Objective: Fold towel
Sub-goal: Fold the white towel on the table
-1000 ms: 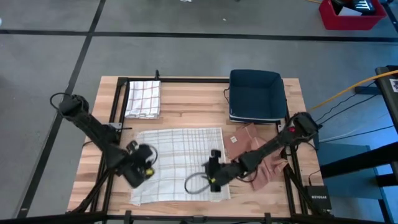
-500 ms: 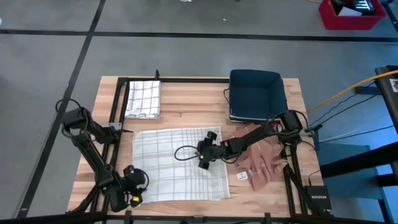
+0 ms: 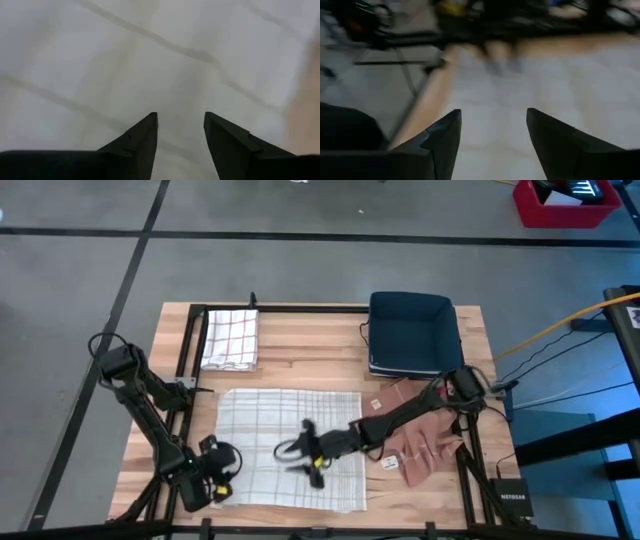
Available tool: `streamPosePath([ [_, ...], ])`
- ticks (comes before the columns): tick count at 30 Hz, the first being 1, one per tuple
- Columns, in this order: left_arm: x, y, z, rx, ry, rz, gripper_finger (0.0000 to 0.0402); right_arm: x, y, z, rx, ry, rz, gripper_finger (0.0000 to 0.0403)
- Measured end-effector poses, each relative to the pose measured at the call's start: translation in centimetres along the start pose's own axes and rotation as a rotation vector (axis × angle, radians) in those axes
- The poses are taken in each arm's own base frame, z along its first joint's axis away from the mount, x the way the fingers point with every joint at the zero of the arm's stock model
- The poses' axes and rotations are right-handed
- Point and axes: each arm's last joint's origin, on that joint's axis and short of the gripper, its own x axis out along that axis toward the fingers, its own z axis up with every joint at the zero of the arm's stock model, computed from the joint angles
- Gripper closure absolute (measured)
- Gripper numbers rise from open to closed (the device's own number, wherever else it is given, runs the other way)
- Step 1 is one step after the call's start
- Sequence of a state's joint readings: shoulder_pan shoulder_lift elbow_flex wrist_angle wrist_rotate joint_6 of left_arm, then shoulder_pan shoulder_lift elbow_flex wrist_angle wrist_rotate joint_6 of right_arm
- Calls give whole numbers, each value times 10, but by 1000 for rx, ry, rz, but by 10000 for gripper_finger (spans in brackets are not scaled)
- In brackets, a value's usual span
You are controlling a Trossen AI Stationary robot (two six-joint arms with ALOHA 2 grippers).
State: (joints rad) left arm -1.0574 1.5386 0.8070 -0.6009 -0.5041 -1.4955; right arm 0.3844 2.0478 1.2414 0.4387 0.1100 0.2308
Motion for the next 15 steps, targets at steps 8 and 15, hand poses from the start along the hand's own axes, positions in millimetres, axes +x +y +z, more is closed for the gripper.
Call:
streamPosePath([
  [8,2,27,15,-71,-22,216,253,74,42,-10,-59,69,75,173],
  [15,16,56,17,-126,-115,309,277,124,39,-8,0,73,37,173],
])
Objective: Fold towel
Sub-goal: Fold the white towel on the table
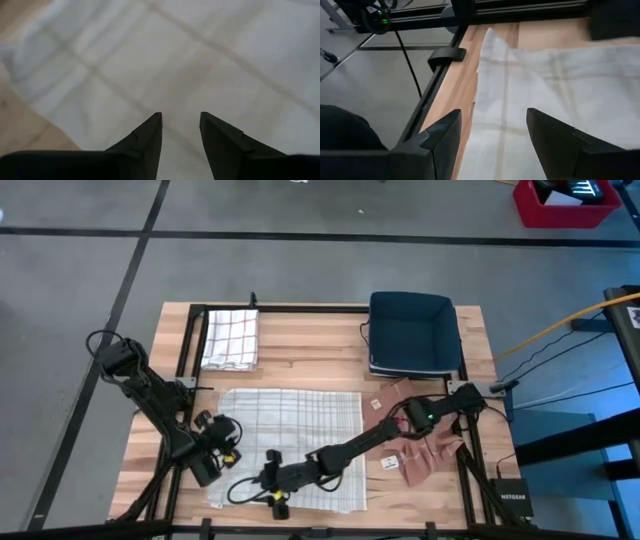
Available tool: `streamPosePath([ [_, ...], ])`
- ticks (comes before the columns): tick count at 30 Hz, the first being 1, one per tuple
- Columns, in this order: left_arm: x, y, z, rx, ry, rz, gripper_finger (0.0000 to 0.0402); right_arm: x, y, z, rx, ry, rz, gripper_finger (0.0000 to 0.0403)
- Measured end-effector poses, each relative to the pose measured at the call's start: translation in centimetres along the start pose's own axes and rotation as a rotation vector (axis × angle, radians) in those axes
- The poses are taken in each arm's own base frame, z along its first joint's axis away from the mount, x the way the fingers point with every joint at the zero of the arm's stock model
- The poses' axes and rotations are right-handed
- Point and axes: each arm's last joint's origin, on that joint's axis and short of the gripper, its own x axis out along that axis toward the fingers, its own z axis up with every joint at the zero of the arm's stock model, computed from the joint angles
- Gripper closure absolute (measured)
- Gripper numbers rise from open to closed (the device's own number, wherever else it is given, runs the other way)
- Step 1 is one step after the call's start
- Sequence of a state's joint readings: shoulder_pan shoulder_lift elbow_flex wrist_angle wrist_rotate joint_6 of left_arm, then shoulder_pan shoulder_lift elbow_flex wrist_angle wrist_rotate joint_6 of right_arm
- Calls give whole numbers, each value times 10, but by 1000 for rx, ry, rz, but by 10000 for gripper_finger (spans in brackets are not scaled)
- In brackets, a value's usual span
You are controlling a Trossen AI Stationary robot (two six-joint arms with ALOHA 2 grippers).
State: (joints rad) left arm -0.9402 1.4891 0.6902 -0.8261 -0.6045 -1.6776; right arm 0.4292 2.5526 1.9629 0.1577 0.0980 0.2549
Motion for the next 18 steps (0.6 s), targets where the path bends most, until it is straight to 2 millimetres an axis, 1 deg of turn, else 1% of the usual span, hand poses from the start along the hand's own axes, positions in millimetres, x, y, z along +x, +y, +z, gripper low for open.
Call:
streamPosePath([
  [5,23,22,-7,-150,-63,43,287,22,-2,-4,9,-48,15,173],
  [7,29,29,-11,-205,-87,41,290,29,-2,-9,12,-52,18,173],
  [9,34,34,-13,-236,-99,39,293,35,-4,-19,30,-20,4,173],
  [11,36,37,-14,-255,-117,33,295,38,-7,-28,28,8,-29,173],
  [13,36,37,-14,-259,-137,25,296,37,-7,-30,28,34,-44,173],
  [18,38,37,-12,-255,-146,30,297,37,-1,-31,19,55,34,173],
])
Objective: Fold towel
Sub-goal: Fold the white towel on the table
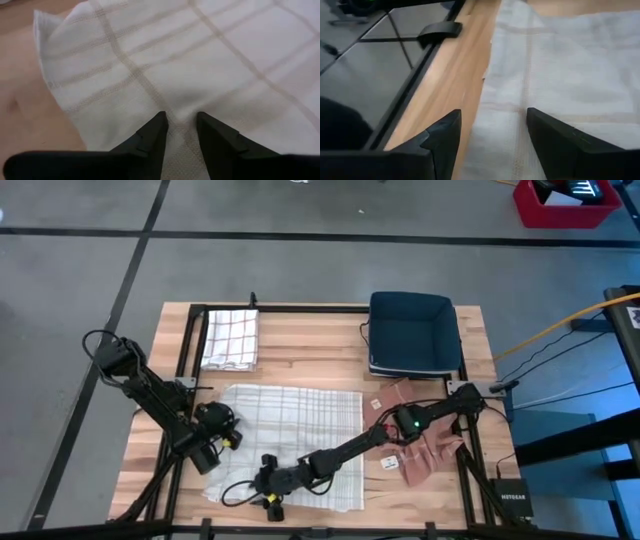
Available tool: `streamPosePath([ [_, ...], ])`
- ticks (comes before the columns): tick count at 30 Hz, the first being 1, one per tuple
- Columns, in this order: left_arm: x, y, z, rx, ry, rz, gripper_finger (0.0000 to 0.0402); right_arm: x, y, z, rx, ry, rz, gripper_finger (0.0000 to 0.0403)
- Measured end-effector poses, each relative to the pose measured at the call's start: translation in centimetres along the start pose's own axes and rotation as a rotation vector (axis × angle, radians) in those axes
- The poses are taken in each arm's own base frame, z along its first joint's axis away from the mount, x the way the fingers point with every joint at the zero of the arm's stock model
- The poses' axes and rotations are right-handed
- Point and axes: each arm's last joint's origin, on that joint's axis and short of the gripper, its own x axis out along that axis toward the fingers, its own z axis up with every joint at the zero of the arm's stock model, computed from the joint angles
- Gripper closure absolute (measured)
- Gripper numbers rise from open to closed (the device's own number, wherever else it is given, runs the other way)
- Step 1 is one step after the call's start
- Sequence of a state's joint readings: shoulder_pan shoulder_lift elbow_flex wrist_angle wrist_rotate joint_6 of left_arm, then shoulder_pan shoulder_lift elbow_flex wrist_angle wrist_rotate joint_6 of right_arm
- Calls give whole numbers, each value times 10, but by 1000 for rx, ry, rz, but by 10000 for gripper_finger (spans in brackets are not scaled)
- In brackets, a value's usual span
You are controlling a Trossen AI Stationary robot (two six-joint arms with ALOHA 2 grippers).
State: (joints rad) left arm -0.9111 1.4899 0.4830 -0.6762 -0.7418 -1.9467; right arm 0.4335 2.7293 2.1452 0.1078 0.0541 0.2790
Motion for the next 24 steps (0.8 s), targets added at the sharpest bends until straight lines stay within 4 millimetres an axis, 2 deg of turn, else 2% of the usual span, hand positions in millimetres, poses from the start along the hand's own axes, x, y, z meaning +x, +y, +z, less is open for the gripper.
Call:
streamPosePath([
  [4,1,2,1,20,-7,16,301,-1,13,-4,-36,21,76,173],
  [8,1,3,1,28,-9,26,302,-2,20,-5,-60,7,41,173],
  [12,1,4,2,39,-13,36,302,-3,17,6,-34,-38,-31,173],
  [18,1,4,2,37,-12,35,302,-6,10,31,-5,-213,-67,173],
  [21,1,4,2,36,-12,34,302,-1,0,30,6,-266,-71,173],
  [24,1,4,2,36,-13,34,302,8,-9,19,26,-348,-58,173],
])
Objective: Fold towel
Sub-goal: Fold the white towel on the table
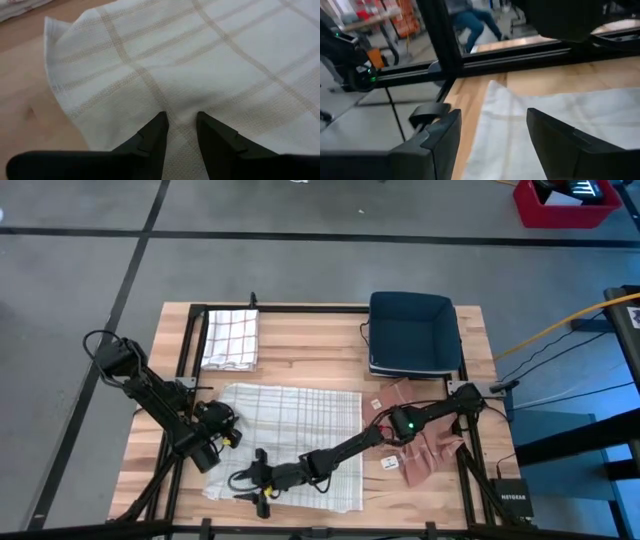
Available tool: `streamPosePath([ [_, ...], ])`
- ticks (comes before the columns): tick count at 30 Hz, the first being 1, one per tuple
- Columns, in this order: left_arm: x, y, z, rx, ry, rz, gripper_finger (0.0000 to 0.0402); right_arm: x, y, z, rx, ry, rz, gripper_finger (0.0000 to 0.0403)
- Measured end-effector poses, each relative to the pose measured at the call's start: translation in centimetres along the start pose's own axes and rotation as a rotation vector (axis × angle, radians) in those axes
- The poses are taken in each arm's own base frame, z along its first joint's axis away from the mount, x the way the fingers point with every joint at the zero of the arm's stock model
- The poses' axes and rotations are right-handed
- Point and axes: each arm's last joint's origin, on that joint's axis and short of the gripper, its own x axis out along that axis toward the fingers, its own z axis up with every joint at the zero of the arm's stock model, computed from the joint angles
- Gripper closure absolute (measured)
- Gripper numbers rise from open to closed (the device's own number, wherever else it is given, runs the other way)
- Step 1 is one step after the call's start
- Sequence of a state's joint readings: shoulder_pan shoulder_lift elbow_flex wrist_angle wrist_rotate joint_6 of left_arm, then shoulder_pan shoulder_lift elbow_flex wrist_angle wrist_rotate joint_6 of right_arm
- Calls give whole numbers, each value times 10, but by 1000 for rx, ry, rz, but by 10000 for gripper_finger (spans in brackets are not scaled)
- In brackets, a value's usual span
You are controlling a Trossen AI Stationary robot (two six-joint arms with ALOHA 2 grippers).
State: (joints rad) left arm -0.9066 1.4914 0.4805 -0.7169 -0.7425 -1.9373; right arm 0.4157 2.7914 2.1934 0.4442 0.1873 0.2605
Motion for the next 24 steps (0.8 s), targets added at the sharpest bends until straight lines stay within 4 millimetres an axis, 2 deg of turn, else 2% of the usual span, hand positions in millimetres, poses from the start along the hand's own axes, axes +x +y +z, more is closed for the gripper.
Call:
streamPosePath([
  [4,0,0,0,-2,0,-2,302,4,-11,-13,26,-39,-16,173],
  [7,0,0,0,-2,0,-2,302,5,-18,-15,73,0,-35,173],
  [11,0,0,0,-2,-2,-3,302,5,-23,-22,46,74,-18,173],
  [15,0,0,0,-2,-2,-3,302,4,-15,-28,-20,134,57,173],
  [20,0,0,0,-2,-3,-4,302,-1,-5,-36,-37,263,66,173],
  [24,0,-1,0,-2,-3,-5,302,-2,4,-37,-55,266,124,173],
])
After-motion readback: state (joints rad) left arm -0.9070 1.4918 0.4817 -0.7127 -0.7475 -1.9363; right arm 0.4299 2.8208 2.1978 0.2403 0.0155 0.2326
